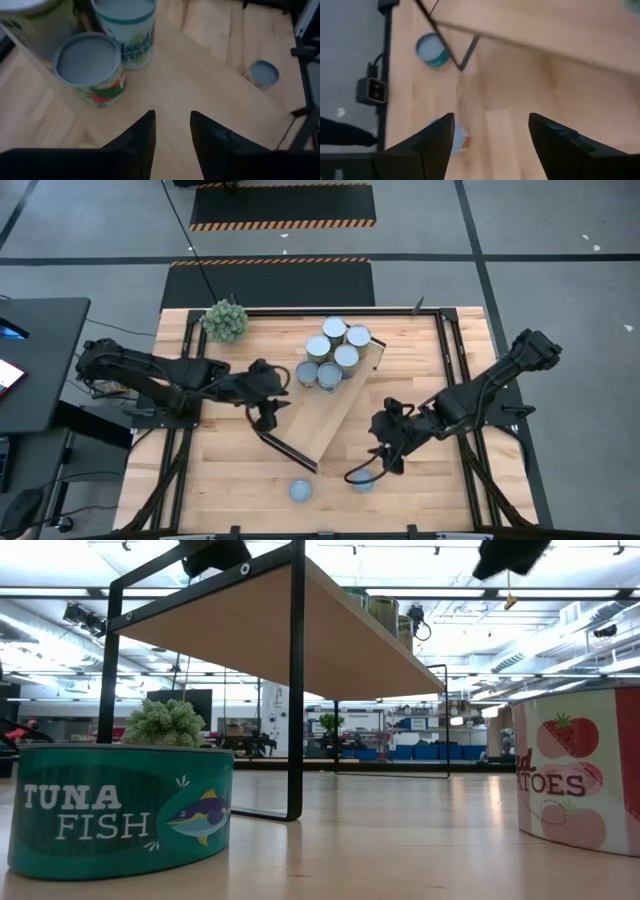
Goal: Pick and place cans onto a shelf
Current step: Put the canned mixed tomatoes on the shelf
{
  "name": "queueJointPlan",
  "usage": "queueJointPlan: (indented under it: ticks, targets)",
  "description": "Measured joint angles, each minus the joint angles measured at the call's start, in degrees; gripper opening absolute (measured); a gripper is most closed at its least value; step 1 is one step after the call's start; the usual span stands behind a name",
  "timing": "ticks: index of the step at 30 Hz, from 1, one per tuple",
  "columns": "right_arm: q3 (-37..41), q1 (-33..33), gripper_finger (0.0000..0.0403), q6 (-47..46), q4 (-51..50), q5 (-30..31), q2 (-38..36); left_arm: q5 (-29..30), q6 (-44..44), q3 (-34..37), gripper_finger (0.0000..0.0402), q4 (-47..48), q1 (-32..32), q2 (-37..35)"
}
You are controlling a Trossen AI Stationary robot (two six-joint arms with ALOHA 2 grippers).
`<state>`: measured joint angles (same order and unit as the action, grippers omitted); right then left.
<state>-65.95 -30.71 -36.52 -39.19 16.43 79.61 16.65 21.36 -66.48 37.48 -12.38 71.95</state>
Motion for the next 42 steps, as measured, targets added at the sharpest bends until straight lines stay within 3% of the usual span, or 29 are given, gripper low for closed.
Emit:
queueJointPlan:
  ticks: [7,20,33,42]
  targets:
    - [2.57,-0.45,0.0262,-7.72,2.82,-6.89,0.0,1.82,-0.97,6.79,0.0128,-7.85,-2.48,-7.42]
    - [2.23,-2.5,0.0262,-6.3,10.75,-4.13,4.33,4.85,6.28,21.03,0.0128,-19.49,-2.58,-22.89]
    - [-7.98,-4.47,0.0247,1.12,7.23,-1.48,17.59,10.19,8.68,24.94,0.0128,-24.83,-2.58,-31.32]
    - [-7.98,-3.62,0.0334,9.59,7.62,-11.96,23.49,10.24,9.94,24.94,0.0128,-24.64,-2.53,-30.71]
